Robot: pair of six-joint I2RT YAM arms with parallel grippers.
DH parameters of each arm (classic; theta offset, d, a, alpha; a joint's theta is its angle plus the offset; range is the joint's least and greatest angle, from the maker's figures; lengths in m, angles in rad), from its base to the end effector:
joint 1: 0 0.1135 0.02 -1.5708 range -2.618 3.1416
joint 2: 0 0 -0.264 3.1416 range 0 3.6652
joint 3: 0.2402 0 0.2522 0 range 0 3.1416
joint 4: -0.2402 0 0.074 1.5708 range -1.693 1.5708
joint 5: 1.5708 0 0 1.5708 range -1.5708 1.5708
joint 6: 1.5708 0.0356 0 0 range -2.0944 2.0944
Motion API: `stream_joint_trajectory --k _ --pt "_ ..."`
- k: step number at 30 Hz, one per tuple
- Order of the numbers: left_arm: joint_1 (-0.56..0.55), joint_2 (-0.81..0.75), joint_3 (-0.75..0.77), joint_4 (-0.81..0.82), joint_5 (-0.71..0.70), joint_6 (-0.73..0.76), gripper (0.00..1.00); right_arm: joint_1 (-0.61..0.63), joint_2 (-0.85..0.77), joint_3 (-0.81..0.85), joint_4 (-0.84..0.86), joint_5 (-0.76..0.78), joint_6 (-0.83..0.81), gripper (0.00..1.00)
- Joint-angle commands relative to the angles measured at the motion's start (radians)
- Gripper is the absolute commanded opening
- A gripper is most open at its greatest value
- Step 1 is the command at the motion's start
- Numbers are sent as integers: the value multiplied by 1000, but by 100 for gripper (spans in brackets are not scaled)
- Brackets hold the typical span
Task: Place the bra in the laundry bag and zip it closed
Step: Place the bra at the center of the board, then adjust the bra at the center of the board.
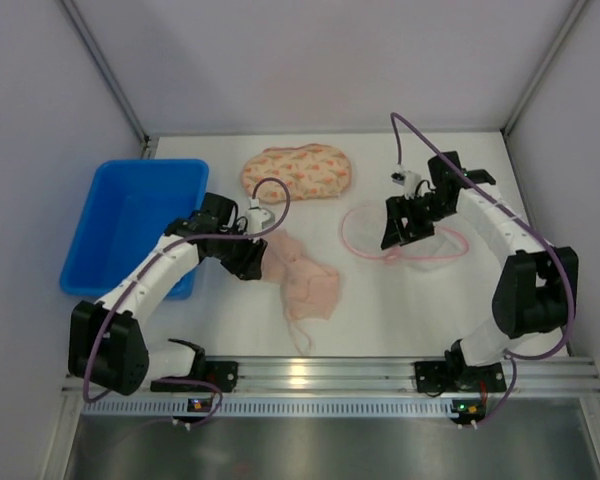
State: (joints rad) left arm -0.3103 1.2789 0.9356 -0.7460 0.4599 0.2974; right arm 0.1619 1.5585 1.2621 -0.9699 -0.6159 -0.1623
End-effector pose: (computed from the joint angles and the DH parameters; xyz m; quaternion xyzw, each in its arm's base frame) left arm 0.2275 -0.0895 0.2465 0.3348 0.8860 -0.2229 0.2307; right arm 0.2922 0.0686 0.2650 -0.1974 0.9222 0.2996 0.1446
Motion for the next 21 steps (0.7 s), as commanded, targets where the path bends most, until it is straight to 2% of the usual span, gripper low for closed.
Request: stream_joint_trajectory --k 1,3,7,11,15,21 --pt "2 14 -3 23 -144 39 51 59 47 29 62 -42 15 69" --pt "34 48 38 60 -142 -6 54 79 67 26 92 -36 29 71" --pt "63 222 150 85 -103 -11 57 126 109 29 147 -47 46 75" --pt "150 370 262 85 57 34 65 160 159 26 233 -68 90 79" --pt "230 494 365 85 163 35 67 200 193 5 313 -99 127 84" --pt "249 602 407 82 226 72 66 249 245 -21 384 -127 147 87"
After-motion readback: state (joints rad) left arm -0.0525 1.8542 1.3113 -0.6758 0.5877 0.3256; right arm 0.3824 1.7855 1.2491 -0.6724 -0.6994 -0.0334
